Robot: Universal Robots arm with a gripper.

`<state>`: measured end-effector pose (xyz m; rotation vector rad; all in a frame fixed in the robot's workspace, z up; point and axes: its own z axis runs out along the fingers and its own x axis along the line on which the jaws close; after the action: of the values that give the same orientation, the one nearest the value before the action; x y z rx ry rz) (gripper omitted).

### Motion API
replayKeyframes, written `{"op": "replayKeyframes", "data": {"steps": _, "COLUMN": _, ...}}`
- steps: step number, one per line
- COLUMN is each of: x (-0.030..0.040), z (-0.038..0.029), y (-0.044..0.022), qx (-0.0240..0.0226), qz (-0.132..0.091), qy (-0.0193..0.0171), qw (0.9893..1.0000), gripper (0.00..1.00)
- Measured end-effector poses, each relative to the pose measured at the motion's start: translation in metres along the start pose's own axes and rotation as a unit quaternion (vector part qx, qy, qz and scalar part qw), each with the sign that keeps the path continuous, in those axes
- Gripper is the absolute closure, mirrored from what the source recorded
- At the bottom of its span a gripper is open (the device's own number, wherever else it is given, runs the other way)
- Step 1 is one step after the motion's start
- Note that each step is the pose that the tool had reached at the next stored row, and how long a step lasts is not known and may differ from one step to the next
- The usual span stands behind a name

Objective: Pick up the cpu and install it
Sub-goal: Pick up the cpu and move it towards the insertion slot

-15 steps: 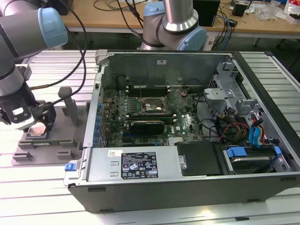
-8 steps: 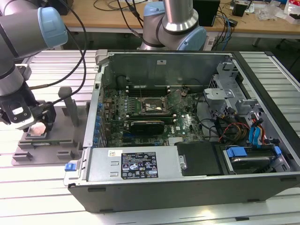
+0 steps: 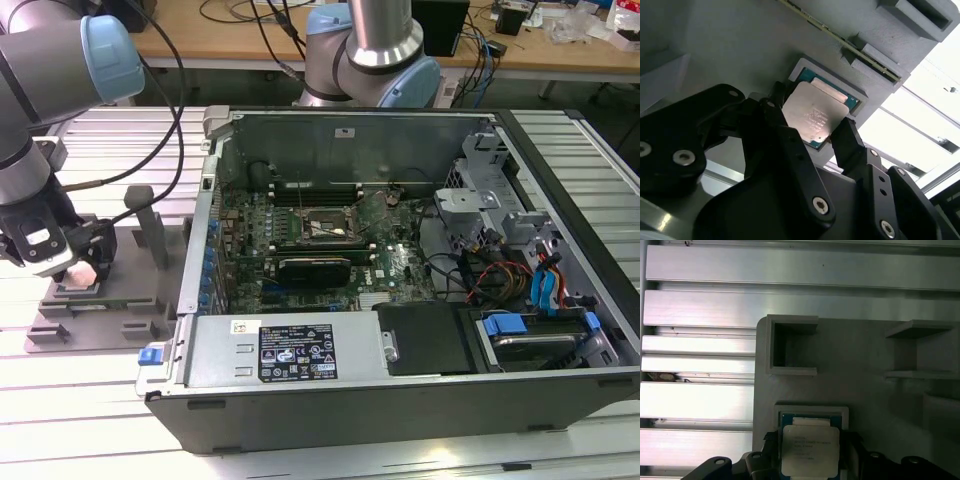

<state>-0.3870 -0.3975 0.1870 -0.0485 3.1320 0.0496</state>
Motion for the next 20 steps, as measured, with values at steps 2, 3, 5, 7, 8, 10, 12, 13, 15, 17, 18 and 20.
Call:
{"op": "replayKeyframes", "data": {"steps": 2, "x": 0.0, "z": -0.0001, "y": 0.0, "qx": 0.0, "qz": 0.0, "qy": 0.0, "qw": 1.0, "gripper": 0.36}}
{"op": "replayKeyframes", "data": {"steps": 3, "x": 0.0, "z": -0.0002, "y": 0.0, "qx": 0.0, "qz": 0.0, "qy": 0.0001, "qw": 1.0, "gripper": 0.36}}
{"op": "replayKeyframes", "data": {"steps": 5, "x": 0.0, "z": -0.0006, "y": 0.0, "qx": 0.0, "qz": 0.0, "qy": 0.0001, "qw": 1.0, "gripper": 0.36}}
{"op": "replayKeyframes", "data": {"steps": 7, "x": 0.0, "z": -0.0007, "y": -0.0001, "qx": 0.0004, "qz": 0.0, "qy": 0.0001, "qw": 1.0, "gripper": 0.36}}
{"op": "replayKeyframes", "data": {"steps": 8, "x": 0.0, "z": -0.0009, "y": 0.0, "qx": 0.0005, "qz": 0.0, "qy": 0.0001, "qw": 1.0, "gripper": 0.36}}
{"op": "replayKeyframes", "data": {"steps": 10, "x": 0.0, "z": -0.0009, "y": 0.0, "qx": 0.0005, "qz": 0.0, "qy": 0.0001, "qw": 1.0, "gripper": 0.36}}
{"op": "replayKeyframes", "data": {"steps": 12, "x": 0.0, "z": -0.0013, "y": 0.0, "qx": 0.0006, "qz": 0.0, "qy": 0.0002, "qw": 1.0, "gripper": 0.36}}
{"op": "replayKeyframes", "data": {"steps": 13, "x": 0.0, "z": -0.0013, "y": 0.0, "qx": 0.0006, "qz": 0.0, "qy": 0.0002, "qw": 1.0, "gripper": 0.36}}
{"op": "replayKeyframes", "data": {"steps": 15, "x": 0.0, "z": -0.0012, "y": 0.0, "qx": 0.0006, "qz": 0.001, "qy": 0.0001, "qw": 1.0, "gripper": 0.36}}
{"op": "replayKeyframes", "data": {"steps": 17, "x": 0.0, "z": -0.0011, "y": 0.0, "qx": 0.0006, "qz": 0.007, "qy": -0.0001, "qw": 1.0, "gripper": 0.36}}
{"op": "replayKeyframes", "data": {"steps": 18, "x": 0.0, "z": -0.0011, "y": 0.0, "qx": 0.0006, "qz": 0.007, "qy": -0.0001, "qw": 1.0, "gripper": 0.36}}
{"op": "replayKeyframes", "data": {"steps": 20, "x": 0.0, "z": -0.0011, "y": 0.0, "qx": 0.0006, "qz": 0.007, "qy": -0.0001, "qw": 1.0, "gripper": 0.36}}
